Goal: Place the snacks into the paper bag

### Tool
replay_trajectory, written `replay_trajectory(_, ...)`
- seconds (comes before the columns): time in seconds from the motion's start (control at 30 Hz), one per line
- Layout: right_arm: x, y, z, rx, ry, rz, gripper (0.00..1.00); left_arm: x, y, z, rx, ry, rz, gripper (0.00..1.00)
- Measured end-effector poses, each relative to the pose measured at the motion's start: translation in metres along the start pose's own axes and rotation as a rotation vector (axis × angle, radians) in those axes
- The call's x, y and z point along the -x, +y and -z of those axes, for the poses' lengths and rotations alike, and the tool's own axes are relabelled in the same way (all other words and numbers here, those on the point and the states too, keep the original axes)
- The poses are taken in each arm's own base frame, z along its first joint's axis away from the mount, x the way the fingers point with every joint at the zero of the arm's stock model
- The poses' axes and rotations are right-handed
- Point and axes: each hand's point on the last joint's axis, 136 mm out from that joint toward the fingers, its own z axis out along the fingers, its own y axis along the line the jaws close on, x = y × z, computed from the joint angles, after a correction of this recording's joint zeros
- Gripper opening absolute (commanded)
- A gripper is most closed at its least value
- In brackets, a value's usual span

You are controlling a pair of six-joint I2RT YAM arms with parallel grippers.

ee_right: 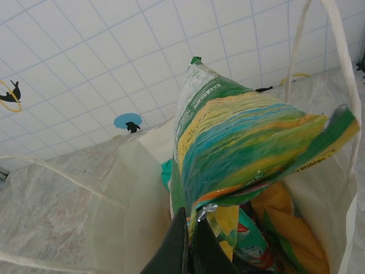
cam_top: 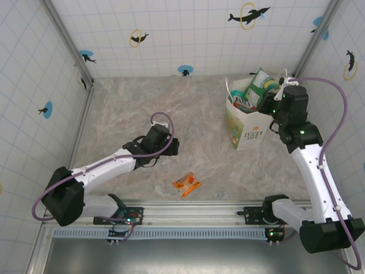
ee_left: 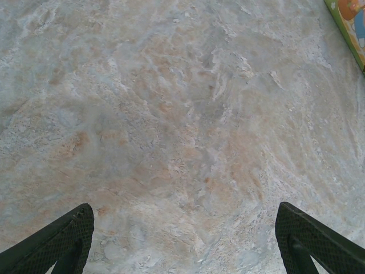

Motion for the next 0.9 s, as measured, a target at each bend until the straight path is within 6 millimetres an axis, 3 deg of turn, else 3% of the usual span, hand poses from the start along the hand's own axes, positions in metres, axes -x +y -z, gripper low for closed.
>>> replay_trajectory(0.13, -0.006, -0.002, -0.008, 0.005, 0.03, -0.021, 0.04, 0.0, 0.0, 0.0, 0.0, 0.0, 0.0, 0.84)
replay_trajectory(0.27, -0.003, 0.002, -0.01, 0.026, 0.022, -0.03, 0.28, 0.0, 0.0, 0.0, 0.0, 0.0, 0.0, 0.84)
replay_trajectory(0.37, 0.001, 0.004, -0.011, 0.036, 0.004, -0.035, 0.38, 0.0, 0.0, 0.0, 0.0, 0.001, 0.0, 0.84)
replay_trajectory(0.73, 0.003, 0.003, -0.009, 0.037, 0.0, -0.038, 0.41, 0.002, -0.002, 0.0, -0.008, -0.006, 0.001, 0.84)
replay_trajectory(0.9, 0.002, 0.011, 0.001, 0.076, 0.006, -0.046, 0.42, 0.004, -0.009, 0.001, -0.043, -0.002, 0.002, 0.84)
